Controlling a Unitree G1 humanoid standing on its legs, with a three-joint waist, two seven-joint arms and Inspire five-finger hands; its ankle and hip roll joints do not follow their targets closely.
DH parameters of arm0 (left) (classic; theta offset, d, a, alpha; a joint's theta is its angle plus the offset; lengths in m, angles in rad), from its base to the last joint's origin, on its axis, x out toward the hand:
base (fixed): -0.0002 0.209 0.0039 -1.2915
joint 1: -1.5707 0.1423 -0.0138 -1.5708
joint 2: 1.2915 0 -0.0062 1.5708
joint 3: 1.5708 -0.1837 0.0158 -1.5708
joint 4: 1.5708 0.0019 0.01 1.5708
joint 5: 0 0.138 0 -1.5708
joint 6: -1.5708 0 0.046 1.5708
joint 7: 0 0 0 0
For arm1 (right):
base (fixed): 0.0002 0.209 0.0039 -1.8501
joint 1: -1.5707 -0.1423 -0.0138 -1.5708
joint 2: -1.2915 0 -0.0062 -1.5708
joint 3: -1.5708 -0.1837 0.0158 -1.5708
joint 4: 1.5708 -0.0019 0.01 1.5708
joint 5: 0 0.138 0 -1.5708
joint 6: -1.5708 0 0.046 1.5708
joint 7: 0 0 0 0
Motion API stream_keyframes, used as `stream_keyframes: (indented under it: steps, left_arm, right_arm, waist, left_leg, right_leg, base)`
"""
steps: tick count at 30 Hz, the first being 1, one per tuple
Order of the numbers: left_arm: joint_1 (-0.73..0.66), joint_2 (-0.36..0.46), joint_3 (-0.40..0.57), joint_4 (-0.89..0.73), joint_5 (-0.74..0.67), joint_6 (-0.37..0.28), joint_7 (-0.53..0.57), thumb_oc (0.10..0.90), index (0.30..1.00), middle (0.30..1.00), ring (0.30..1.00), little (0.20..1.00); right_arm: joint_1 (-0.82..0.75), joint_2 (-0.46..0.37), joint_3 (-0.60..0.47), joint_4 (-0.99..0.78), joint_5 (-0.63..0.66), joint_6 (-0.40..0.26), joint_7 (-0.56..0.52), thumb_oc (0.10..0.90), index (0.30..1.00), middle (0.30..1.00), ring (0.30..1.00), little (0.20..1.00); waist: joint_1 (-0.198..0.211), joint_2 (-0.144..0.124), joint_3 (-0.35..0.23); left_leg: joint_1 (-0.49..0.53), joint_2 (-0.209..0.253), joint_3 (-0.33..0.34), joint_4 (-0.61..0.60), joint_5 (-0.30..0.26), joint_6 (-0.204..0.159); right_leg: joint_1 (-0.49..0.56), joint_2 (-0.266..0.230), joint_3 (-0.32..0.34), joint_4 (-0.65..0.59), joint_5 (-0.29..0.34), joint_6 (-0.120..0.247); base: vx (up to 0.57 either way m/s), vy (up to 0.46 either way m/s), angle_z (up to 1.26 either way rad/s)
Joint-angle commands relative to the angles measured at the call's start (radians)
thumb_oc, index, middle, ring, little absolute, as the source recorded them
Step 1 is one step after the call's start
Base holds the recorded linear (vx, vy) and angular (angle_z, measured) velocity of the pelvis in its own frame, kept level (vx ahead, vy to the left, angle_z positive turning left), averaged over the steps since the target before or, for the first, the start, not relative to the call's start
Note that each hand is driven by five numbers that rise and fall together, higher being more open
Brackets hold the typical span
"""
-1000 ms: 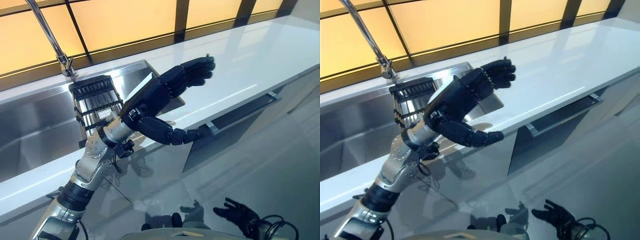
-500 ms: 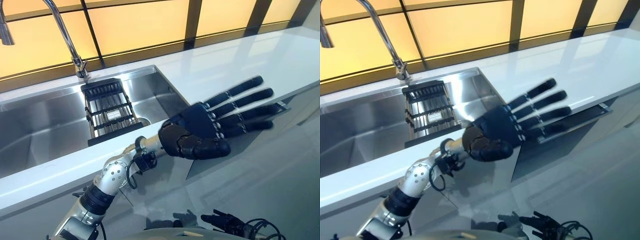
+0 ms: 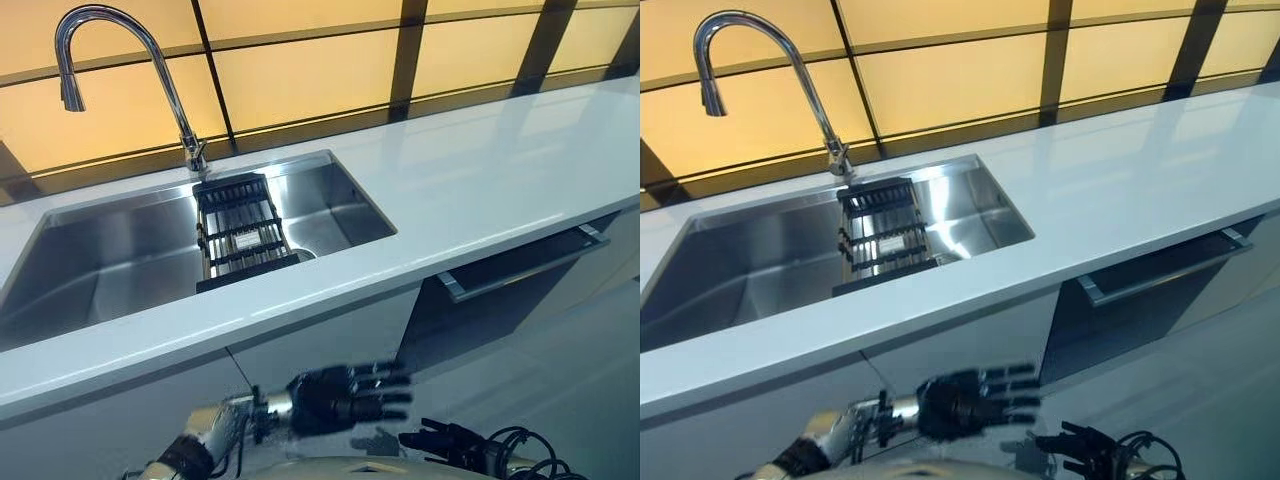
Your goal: Pick up plates and place into dishwasher.
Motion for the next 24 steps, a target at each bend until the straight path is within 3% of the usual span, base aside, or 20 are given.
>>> stream_keyframes:
  steps: [1, 2, 3, 4, 7, 9, 11, 13, 14, 17, 18, 19, 21, 24]
  left_arm:
    - [-0.057, -0.057, 0.088, 0.062, 0.065, -0.207, -0.072, 0.800, 0.900, 0.900, 0.900, 0.900]
    - [-0.046, -0.047, 0.104, 0.114, 0.114, -0.232, -0.050, 0.800, 0.900, 0.900, 0.900, 0.900]
    - [-0.030, -0.036, 0.117, 0.207, 0.210, -0.317, 0.002, 0.800, 0.900, 0.900, 0.900, 0.900]
    - [-0.030, -0.036, 0.117, 0.208, 0.210, -0.318, 0.002, 0.800, 0.900, 0.900, 0.900, 0.900]
    - [-0.023, -0.018, 0.119, 0.305, 0.289, -0.404, 0.104, 0.800, 0.900, 0.900, 0.900, 0.900]
    - [-0.018, -0.021, 0.142, 0.409, 0.308, -0.432, 0.216, 0.800, 0.900, 0.900, 0.900, 0.900]
    - [-0.016, -0.040, 0.174, 0.563, 0.412, -0.458, 0.398, 0.800, 0.900, 0.900, 0.900, 0.900]
    - [-0.014, -0.054, 0.220, 0.630, 0.434, -0.420, 0.562, 0.800, 0.900, 0.900, 0.900, 0.900]
    - [-0.020, -0.069, 0.291, 0.684, 0.484, -0.385, 0.745, 0.800, 0.900, 0.900, 0.900, 0.900]
    - [-0.020, -0.078, 0.315, 0.711, 0.516, -0.381, 0.847, 0.800, 0.900, 0.900, 0.900, 0.900]
    - [-0.017, -0.094, 0.327, 0.733, 0.575, -0.380, 0.982, 0.800, 0.900, 0.900, 0.900, 0.900]
    - [-0.015, -0.105, 0.327, 0.734, 0.583, -0.387, 1.047, 0.800, 0.900, 0.900, 0.900, 0.900]
    - [-0.012, -0.130, 0.325, 0.718, 0.557, -0.366, 1.131, 0.800, 0.900, 0.900, 0.900, 0.900]
    - [0.009, -0.163, 0.329, 0.715, 0.536, -0.308, 1.153, 0.800, 0.900, 0.900, 0.900, 0.900]
  right_arm:
    - [-0.062, -0.032, 0.003, 0.055, -0.019, -0.004, 0.043, 0.800, 0.900, 0.900, 0.900, 0.900]
    - [-0.062, -0.030, 0.005, 0.056, -0.029, 0.005, 0.045, 0.800, 0.900, 0.900, 0.900, 0.900]
    - [-0.061, -0.023, 0.011, 0.059, -0.034, 0.014, 0.050, 0.800, 0.900, 0.900, 0.900, 0.900]
    - [-0.061, -0.023, 0.011, 0.058, -0.033, 0.014, 0.050, 0.800, 0.900, 0.900, 0.900, 0.900]
    - [-0.060, -0.017, 0.021, 0.064, -0.051, 0.018, 0.054, 0.800, 0.900, 0.900, 0.900, 0.900]
    - [-0.058, -0.006, 0.034, 0.071, -0.084, 0.017, 0.051, 0.800, 0.900, 0.900, 0.900, 0.900]
    - [-0.051, 0.022, 0.063, 0.098, -0.147, 0.015, 0.052, 0.800, 0.900, 0.900, 0.900, 0.900]
    - [-0.045, 0.046, 0.080, 0.105, -0.143, 0.017, 0.036, 0.800, 0.900, 0.900, 0.900, 0.900]
    - [-0.036, 0.074, 0.084, 0.112, -0.129, 0.010, -0.001, 0.800, 0.900, 0.900, 0.900, 0.900]
    - [-0.029, 0.098, 0.085, 0.118, -0.119, 0.001, -0.051, 0.800, 0.900, 0.900, 0.900, 0.900]
    - [-0.012, 0.125, 0.084, 0.124, -0.110, -0.019, -0.121, 0.800, 0.900, 0.900, 0.900, 0.900]
    - [0.002, 0.141, 0.082, 0.122, -0.103, -0.041, -0.154, 0.800, 0.900, 0.900, 0.900, 0.900]
    - [0.031, 0.169, 0.085, 0.105, -0.128, -0.081, -0.227, 0.800, 0.900, 0.900, 0.900, 0.900]
    - [0.049, 0.188, 0.109, 0.084, -0.230, -0.086, -0.261, 0.800, 0.900, 0.900, 0.900, 0.900]
  waist:
    - [0.038, -0.011, -0.003]
    - [0.045, -0.012, -0.004]
    - [0.053, -0.014, -0.006]
    - [0.053, -0.014, -0.006]
    - [0.060, -0.016, -0.007]
    - [0.065, -0.016, -0.011]
    - [0.072, -0.019, -0.019]
    - [0.074, -0.021, -0.022]
    - [0.077, -0.024, -0.027]
    - [0.077, -0.026, -0.031]
    - [0.078, -0.026, -0.034]
    - [0.076, -0.026, -0.034]
    - [0.073, -0.022, -0.029]
    - [0.073, -0.019, -0.020]
  left_leg:
    - [0.033, -0.045, 0.038, 0.007, -0.141, 0.052]
    - [0.028, -0.047, 0.033, 0.007, -0.136, 0.051]
    - [0.020, -0.049, 0.025, 0.007, -0.129, 0.050]
    - [0.019, -0.049, 0.025, 0.007, -0.129, 0.050]
    - [0.011, -0.050, 0.017, 0.007, -0.122, 0.049]
    - [0.004, -0.052, 0.011, 0.007, -0.119, 0.049]
    - [-0.010, -0.054, 0.001, 0.007, -0.111, 0.047]
    - [-0.017, -0.055, -0.003, 0.007, -0.106, 0.045]
    - [-0.021, -0.057, -0.007, 0.007, -0.105, 0.043]
    - [-0.026, -0.058, -0.009, 0.007, -0.102, 0.041]
    - [-0.033, -0.059, -0.011, 0.007, -0.098, 0.040]
    - [-0.037, -0.060, -0.009, 0.007, -0.096, 0.040]
    - [-0.041, -0.061, -0.003, 0.007, -0.095, 0.039]
    - [-0.049, -0.063, -0.001, 0.007, -0.094, 0.038]
  right_leg:
    - [0.056, 0.037, 0.041, 0.011, -0.090, 0.017]
    - [0.053, 0.036, 0.033, 0.011, -0.090, 0.017]
    - [0.048, 0.035, 0.022, 0.011, -0.091, 0.018]
    - [0.048, 0.035, 0.022, 0.011, -0.091, 0.018]
    - [0.044, 0.034, 0.012, 0.011, -0.093, 0.018]
    - [0.040, 0.033, 0.004, 0.011, -0.096, 0.020]
    - [0.031, 0.031, -0.007, 0.011, -0.100, 0.019]
    - [0.027, 0.029, -0.011, 0.011, -0.100, 0.021]
    - [0.025, 0.027, -0.018, 0.011, -0.104, 0.019]
    - [0.023, 0.026, -0.020, 0.011, -0.104, 0.019]
    - [0.018, 0.025, -0.025, 0.011, -0.103, 0.018]
    - [0.014, 0.025, -0.027, 0.011, -0.102, 0.019]
    - [0.010, 0.024, -0.029, 0.011, -0.101, 0.023]
    - [0.004, 0.022, -0.038, 0.011, -0.101, 0.024]
  base:
    - [-0.01, 0.029, 0.10]
    - [-0.02, 0.024, 0.11]
    - [-0.01, 0.012, 0.12]
    - [-0.01, 0.008, 0.15]
    - [0.00, 0.007, 0.10]
    - [-0.01, 0.015, 0.06]
    - [-0.01, 0.016, 0.09]
    - [-0.01, 0.023, 0.08]
    - [0.00, 0.023, 0.06]
    - [0.00, 0.019, 0.10]
    - [0.00, 0.026, 0.14]
    - [0.00, 0.029, 0.12]
    - [-0.02, 0.032, 0.10]
    - [-0.05, 0.024, 0.04]
